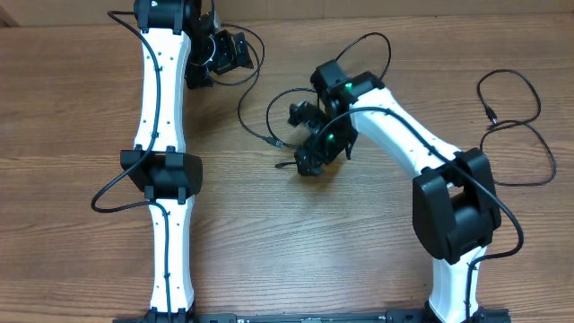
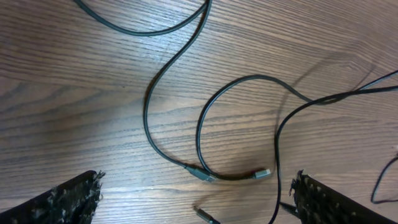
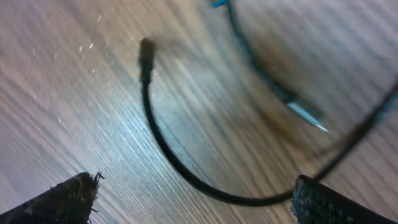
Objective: Untangle cables
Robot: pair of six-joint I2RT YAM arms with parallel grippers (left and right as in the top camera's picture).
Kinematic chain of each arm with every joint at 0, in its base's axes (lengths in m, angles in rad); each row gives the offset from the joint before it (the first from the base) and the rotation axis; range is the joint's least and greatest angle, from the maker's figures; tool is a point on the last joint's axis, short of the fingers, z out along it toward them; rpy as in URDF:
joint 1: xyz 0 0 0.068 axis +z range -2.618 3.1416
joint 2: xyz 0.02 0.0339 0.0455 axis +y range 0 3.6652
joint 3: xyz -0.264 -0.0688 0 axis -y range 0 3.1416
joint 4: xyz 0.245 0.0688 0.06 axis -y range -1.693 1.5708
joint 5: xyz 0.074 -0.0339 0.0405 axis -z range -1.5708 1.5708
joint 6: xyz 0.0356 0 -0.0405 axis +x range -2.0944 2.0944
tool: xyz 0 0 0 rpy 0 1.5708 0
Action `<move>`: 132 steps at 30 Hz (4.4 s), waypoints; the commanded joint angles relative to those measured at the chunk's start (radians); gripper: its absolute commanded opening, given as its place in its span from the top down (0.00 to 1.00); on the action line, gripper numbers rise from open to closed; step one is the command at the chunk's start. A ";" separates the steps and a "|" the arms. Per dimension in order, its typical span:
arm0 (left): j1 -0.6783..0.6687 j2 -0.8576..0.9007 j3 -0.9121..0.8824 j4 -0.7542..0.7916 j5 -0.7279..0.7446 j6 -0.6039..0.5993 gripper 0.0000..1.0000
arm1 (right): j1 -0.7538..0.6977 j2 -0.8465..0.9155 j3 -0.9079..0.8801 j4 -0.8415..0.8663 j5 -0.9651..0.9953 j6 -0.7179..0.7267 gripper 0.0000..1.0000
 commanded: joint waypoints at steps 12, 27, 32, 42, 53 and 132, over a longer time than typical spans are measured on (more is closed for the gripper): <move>-0.001 0.009 0.022 0.003 -0.029 -0.013 0.00 | 0.014 -0.001 -0.203 0.397 0.148 -0.082 0.20; -0.001 0.009 0.022 0.003 -0.029 -0.013 0.00 | 0.014 -0.001 -0.238 0.558 0.157 -0.082 0.24; -0.001 0.009 0.022 0.003 -0.029 -0.013 0.00 | 0.010 -0.001 -0.238 0.594 0.157 -0.082 0.23; -0.001 0.009 0.022 0.002 -0.029 -0.013 0.00 | 0.008 -0.001 -0.267 0.606 0.157 -0.081 0.25; -0.001 0.009 0.022 0.003 -0.029 -0.013 0.00 | 0.007 -0.001 -0.348 0.548 0.158 -0.073 0.54; -0.002 0.009 0.022 0.003 -0.029 -0.013 0.01 | -0.303 -0.292 0.306 0.058 -0.187 0.338 0.96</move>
